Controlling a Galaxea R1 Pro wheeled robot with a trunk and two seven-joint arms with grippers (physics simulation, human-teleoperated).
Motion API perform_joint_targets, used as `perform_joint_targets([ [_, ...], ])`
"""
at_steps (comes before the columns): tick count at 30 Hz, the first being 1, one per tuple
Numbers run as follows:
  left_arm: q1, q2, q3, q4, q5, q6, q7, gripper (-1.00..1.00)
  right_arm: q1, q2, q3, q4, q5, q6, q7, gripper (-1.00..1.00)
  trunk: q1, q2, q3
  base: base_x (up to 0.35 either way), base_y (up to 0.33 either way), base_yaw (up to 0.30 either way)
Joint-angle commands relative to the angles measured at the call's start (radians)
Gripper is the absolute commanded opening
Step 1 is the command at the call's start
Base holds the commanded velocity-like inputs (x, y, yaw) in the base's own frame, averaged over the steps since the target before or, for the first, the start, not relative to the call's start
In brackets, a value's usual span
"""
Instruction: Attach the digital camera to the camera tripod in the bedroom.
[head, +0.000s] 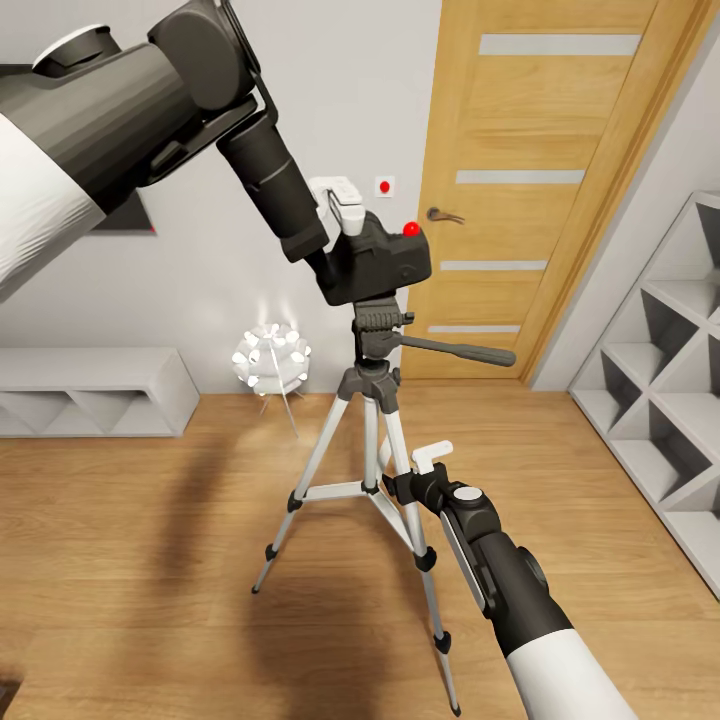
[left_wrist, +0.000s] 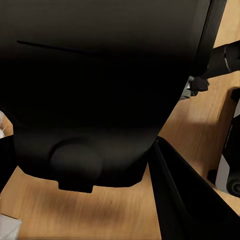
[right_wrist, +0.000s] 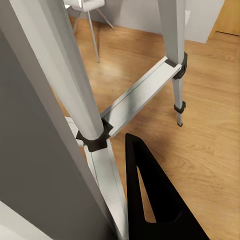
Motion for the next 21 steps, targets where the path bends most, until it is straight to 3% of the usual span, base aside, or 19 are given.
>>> perform_joint_targets([
  [1,-0.002,0.001,-0.006,-0.001,-0.002,0.007,-0.003,-1.00,-0.001,0.000,-0.001,0.006,0.008,0.006,0.009,-1.00,0.001,-0.001,-0.002,0.000,0.000,0.000],
  [21,-0.002,-0.003,-0.005,-0.004,-0.031,0.005,-0.003,-1.00,-0.001,0.000,-0.001,0.006,0.008,0.006,0.009,-1.00,0.001,-0.001,-0.002,0.000,0.000,0.000],
])
